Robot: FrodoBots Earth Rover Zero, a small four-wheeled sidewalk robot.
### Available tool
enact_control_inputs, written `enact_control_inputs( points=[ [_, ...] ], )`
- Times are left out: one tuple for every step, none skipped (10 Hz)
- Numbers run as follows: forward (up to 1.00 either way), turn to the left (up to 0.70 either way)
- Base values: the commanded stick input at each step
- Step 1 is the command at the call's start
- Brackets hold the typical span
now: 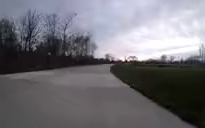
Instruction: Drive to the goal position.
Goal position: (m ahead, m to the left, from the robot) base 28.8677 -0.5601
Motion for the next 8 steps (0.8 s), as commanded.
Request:
enact_control_inputs(
  points=[
    [1.0, -0.03],
    [1.0, -0.03],
    [1.0, -0.03],
    [1.0, -0.03],
    [1.0, -0.03],
    [1.0, -0.03],
    [1.0, -0.02],
    [1.0, 0.0]
  ],
)
